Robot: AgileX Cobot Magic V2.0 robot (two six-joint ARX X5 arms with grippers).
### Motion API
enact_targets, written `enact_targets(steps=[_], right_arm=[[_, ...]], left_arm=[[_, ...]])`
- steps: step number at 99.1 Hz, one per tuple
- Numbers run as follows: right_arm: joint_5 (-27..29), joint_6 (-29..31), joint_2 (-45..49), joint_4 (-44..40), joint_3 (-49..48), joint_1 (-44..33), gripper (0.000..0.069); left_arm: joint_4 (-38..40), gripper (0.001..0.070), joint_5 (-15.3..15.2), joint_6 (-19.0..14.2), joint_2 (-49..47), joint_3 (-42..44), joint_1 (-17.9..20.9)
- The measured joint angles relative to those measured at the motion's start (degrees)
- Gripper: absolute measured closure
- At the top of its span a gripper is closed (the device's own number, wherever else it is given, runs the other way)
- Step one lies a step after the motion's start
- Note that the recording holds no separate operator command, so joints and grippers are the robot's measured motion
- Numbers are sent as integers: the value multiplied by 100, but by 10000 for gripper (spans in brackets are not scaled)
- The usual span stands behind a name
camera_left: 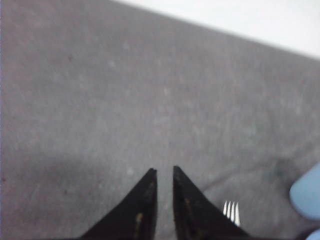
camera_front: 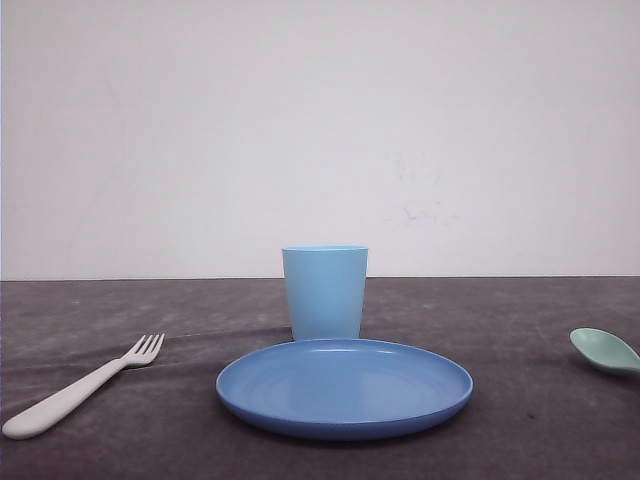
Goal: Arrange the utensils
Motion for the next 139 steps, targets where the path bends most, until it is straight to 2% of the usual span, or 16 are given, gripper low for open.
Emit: enact_targets(steps=[6,14,20,28,58,82,91,121,139], right_arm=[[0,-63,94,-42,0,70,634],[-4,-94,146,-68,0,162,482],[-4,-96,170,-70,0,216,393],[-7,-96,203,-79,0,262,348],[-15,-98,234,-101,0,308,333],[-15,-101,234,-146,0,308,333],[-15,-101,234,-153,0,308,333],[-15,-101,234,-160,0,308,333],[-15,-101,234,-162,0,308,333]], left_arm=[[-76,576,11,116,90,0,-76],[-114,477,85,197,146,0,-192],[-114,432,166,214,190,0,-299],[-116,410,273,210,306,4,-490],[-205,409,256,-122,1215,4,-1585],[-170,409,-319,-470,2288,7,-2417],[-122,410,-470,-612,2664,7,-2570],[501,410,-490,-1021,3547,7,-2861],[817,407,-501,-1150,3834,13,-2957]])
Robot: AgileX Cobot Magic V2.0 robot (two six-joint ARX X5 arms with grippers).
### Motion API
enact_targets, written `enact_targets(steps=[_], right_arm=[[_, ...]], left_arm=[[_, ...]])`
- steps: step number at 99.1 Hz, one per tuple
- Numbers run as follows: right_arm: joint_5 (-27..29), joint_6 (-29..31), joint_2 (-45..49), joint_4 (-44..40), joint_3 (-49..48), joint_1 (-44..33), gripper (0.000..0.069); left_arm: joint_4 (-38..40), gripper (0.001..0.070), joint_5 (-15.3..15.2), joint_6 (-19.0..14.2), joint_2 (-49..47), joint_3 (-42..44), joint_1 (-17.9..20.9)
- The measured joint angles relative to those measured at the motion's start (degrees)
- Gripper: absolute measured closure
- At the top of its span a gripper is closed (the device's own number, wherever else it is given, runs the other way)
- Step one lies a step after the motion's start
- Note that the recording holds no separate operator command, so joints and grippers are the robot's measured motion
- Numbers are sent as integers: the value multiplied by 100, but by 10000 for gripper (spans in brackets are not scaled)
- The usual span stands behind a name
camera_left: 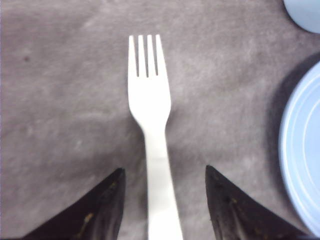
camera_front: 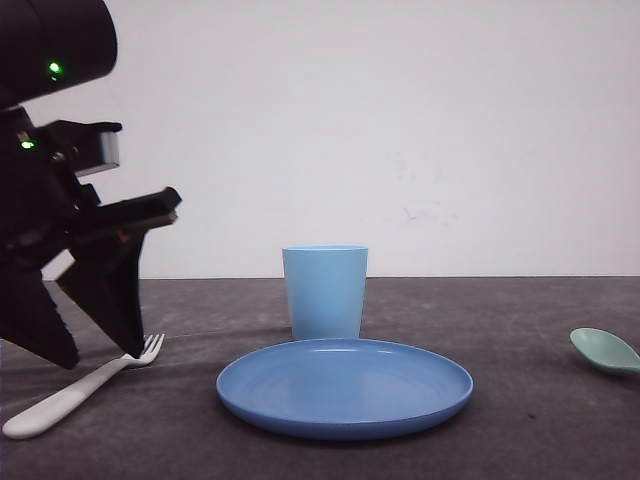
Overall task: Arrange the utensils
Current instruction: 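Lower the left gripper onto the white fork and grasp it, then lift the fork with the left gripper and drop it into the blue cup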
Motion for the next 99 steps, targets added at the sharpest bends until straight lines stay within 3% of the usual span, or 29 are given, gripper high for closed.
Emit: enact_targets(steps=[29,43,58,71,80,99], right_arm=[[0,-2,0,0,0,0,333],[0,-2,0,-2,0,0,333],[0,-11,0,-48,0,0,333],[0,-17,0,-61,0,0,333],[0,-17,0,-66,0,0,333],[13,-17,0,-57,0,0,333]], left_arm=[[105,529,-55,-83,382,46,-26],[118,661,-92,-114,400,63,-26],[13,668,-173,-120,402,170,-70],[42,668,-577,-66,149,487,-188],[538,668,-896,92,-306,673,-286],[2339,668,-1012,455,-721,704,-428]])
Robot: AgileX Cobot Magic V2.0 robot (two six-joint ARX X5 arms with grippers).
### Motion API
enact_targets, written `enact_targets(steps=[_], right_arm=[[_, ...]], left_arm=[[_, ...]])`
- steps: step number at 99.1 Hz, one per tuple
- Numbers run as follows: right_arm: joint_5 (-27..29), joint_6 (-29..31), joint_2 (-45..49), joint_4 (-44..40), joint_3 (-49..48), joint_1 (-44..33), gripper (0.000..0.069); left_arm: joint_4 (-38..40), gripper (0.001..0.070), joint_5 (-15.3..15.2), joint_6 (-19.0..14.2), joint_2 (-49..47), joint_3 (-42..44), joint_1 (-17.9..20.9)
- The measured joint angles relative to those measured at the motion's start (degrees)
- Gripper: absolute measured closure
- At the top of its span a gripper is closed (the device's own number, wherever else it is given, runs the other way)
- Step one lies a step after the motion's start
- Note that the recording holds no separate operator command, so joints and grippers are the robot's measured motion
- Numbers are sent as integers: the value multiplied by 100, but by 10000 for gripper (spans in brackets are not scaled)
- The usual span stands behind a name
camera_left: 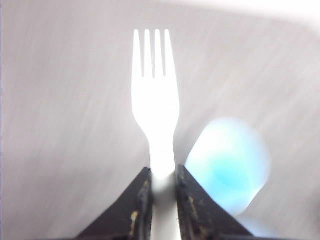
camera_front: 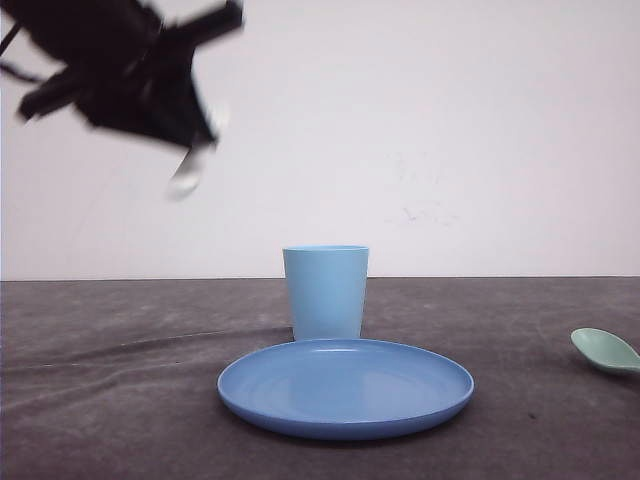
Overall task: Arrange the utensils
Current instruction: 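Lift the fork with the left gripper and drop it into the blue cup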
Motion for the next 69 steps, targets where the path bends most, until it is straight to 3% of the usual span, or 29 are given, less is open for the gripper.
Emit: enact_targets(steps=[22,37,69], right_arm=[[2,-2,0,214,0,0,333],[11,-2,0,393,0,0,333],[179,-26,0,424,0,0,333]], left_arm=[[1867,668,0,496,693,0,-177],[2992,668,-2,612,1440,0,-225],[3534,668,7,741,2715,306,-352]])
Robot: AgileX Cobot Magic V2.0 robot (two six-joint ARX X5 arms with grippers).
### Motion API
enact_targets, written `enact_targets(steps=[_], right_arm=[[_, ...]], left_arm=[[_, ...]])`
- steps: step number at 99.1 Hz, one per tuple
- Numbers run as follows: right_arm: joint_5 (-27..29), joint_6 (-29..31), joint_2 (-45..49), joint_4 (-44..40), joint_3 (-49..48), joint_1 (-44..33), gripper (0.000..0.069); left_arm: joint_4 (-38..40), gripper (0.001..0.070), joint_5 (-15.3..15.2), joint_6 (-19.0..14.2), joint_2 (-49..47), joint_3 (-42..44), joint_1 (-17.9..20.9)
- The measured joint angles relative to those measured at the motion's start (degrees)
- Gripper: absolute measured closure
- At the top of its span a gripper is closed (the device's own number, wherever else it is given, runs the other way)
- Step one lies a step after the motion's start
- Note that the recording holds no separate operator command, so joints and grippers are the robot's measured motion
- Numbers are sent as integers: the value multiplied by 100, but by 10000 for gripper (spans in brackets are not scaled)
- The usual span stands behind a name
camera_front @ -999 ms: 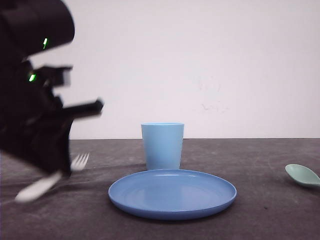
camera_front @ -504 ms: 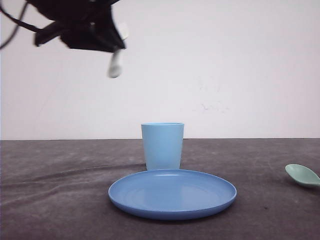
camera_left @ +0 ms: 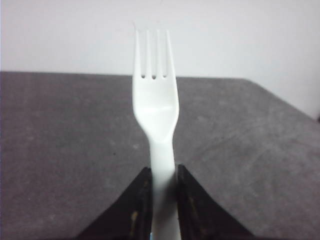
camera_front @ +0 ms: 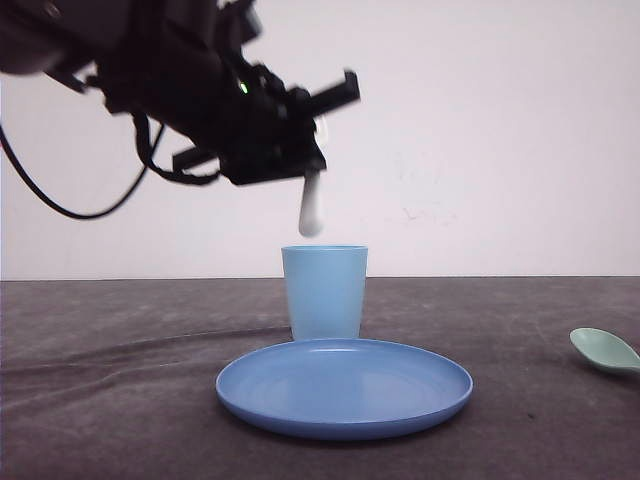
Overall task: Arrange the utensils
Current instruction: 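Lift the fork with the left gripper and drop it into the blue cup, then raise the left gripper and lower the right gripper to the green spoon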
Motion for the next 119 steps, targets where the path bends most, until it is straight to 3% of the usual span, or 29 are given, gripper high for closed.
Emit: enact_targets(steps=[60,69,86,119], right_arm=[[0,-103,0,0,0,0,333],[0,-103,0,0,0,0,333],[0,-103,0,-74,0,0,333],[-17,17,407,-767,0,444,333]], left_arm=[[-369,665,37,98,420,127,-55],[-367,620,42,98,420,127,-55],[-367,459,44,96,415,127,-57],[-1329,436,68,96,-704,127,-170]])
